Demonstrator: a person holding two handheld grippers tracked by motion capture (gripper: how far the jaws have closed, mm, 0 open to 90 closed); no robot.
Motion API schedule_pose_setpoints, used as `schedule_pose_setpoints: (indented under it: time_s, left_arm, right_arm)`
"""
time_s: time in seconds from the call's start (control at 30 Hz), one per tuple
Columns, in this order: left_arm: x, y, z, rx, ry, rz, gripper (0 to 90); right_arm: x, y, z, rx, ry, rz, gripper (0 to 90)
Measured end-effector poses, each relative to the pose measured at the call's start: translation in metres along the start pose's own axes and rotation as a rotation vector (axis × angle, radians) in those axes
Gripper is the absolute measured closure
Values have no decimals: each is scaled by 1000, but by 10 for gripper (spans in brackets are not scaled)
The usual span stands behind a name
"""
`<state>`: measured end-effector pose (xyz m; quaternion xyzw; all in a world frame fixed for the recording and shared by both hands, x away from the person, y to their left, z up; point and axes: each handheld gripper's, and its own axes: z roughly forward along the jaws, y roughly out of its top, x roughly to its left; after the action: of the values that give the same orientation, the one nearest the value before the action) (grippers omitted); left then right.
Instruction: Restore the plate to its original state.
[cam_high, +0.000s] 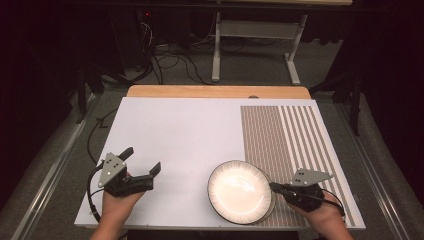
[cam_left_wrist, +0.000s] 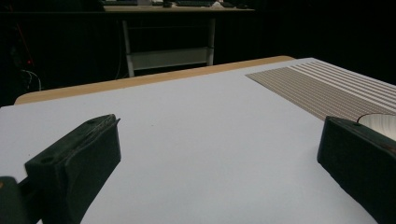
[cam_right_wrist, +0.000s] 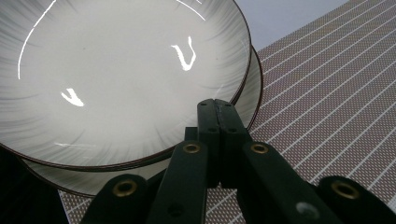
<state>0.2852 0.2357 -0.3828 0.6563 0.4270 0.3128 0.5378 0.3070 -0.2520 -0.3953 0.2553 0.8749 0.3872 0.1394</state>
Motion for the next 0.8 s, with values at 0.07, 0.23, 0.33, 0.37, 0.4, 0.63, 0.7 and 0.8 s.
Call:
schedule_pose_setpoints:
  time_s: [0.07, 0.23, 0.33, 0.37, 0.4, 0.63, 0.7, 0.8]
  left_arm:
    - [0, 0, 0, 0, 0, 0, 1]
    - [1, 0, 0, 0, 2, 1, 1]
    - [1, 0, 0, 0, 2, 1, 1]
    - [1, 0, 0, 1, 2, 1, 1]
    - [1, 0, 0, 2, 2, 1, 1]
    - [1, 0, 0, 1, 3, 1, 1]
    - [1, 0, -1, 0, 5, 2, 1]
    - [2, 0, 0, -1, 5, -2, 1]
  right_arm:
    - [0, 0, 0, 0, -2, 2, 900]
    - [0, 0, -1, 0, -4, 2, 900]
    - [-1, 0, -1, -1, -5, 9, 900]
    - [-1, 0, -1, -1, -5, 8, 900]
    - [-1, 0, -1, -4, -5, 4, 900]
    - [-2, -1, -3, -9, -7, 8, 900]
    - [-2, 0, -4, -13, -9, 7, 900]
    - [-4, -1, -7, -25, -15, 21, 900]
